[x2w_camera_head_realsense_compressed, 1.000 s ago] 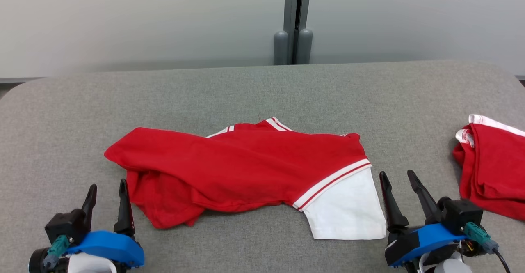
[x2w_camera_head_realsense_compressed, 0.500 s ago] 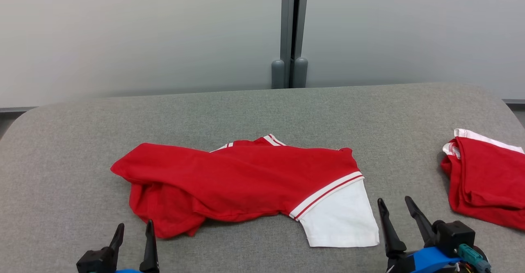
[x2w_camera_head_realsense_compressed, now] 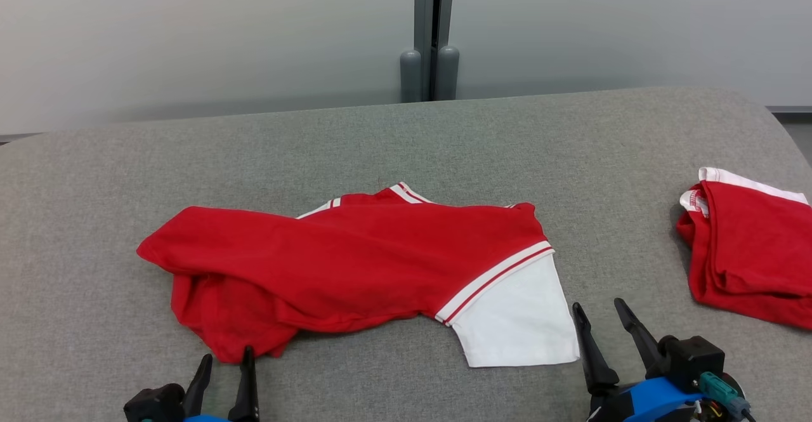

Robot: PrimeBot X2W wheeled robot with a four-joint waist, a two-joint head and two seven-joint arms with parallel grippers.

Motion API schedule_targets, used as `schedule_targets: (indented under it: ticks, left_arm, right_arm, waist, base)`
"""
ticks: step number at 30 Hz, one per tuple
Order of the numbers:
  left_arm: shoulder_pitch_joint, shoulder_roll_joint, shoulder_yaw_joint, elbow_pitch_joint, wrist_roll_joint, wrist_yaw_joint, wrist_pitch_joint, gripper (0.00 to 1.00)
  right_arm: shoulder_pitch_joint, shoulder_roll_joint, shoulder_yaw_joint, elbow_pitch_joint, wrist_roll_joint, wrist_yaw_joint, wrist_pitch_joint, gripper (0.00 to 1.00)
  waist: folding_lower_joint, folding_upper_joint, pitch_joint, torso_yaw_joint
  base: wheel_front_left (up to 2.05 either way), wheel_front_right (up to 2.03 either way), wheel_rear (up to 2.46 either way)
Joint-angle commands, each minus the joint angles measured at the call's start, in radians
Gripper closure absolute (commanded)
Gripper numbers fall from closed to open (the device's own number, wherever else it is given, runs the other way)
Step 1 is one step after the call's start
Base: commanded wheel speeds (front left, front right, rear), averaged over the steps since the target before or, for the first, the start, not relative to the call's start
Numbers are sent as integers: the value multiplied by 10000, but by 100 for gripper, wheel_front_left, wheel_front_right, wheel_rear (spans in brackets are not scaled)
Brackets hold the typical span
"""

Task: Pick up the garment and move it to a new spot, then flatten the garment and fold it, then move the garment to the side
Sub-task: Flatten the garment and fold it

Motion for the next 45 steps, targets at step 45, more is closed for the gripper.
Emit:
schedule_targets:
  ticks: [45]
  left_arm:
    - [-67,1156,-1661,-635,-3440,-17,-17,0]
  right_arm:
    - [-419,-48,117,-106,65,5,-27,0]
  waist:
    - [-2,0,462,67]
  base:
    - [0,0,0]
